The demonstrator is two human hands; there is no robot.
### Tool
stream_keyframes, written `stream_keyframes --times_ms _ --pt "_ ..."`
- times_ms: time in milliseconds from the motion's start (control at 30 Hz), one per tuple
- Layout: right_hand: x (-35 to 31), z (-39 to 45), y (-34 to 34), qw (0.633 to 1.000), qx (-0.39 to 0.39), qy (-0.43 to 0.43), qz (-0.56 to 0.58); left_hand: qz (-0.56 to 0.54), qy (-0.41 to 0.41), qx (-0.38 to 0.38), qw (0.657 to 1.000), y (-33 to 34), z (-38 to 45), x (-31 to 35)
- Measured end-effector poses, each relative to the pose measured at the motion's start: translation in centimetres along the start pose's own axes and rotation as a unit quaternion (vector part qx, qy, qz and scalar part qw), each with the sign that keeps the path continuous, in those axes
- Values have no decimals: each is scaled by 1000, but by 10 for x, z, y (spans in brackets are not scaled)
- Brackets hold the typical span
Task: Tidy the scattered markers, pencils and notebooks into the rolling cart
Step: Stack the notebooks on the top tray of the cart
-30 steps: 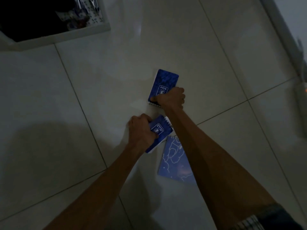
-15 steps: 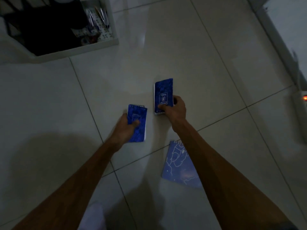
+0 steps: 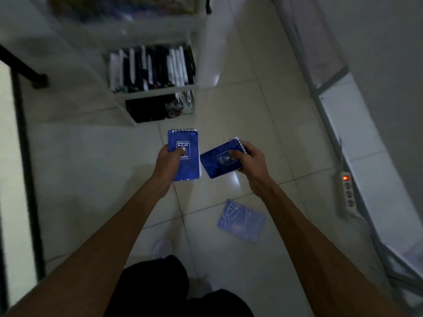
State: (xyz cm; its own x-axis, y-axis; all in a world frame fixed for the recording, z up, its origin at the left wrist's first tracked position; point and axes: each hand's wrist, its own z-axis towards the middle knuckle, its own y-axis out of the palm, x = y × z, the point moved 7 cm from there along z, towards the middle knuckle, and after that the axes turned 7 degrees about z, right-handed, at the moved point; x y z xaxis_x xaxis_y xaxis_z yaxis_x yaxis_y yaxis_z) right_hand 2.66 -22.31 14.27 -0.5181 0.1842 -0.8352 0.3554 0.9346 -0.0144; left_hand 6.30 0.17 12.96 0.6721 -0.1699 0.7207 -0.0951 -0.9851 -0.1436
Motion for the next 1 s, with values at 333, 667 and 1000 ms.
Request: stream_keyframes --times_ms 333,667,1000 --pt "-255 -108 91 998 -17 30 59 -58 72 83 992 -123 -149 238" --pt "-423 -113 187 990 -90 67 89 -61 169 176 968 -218 -182 403" --pt "-510 -10 271 995 -90 -43 -20 79 135 246 957 -270 -79 483"
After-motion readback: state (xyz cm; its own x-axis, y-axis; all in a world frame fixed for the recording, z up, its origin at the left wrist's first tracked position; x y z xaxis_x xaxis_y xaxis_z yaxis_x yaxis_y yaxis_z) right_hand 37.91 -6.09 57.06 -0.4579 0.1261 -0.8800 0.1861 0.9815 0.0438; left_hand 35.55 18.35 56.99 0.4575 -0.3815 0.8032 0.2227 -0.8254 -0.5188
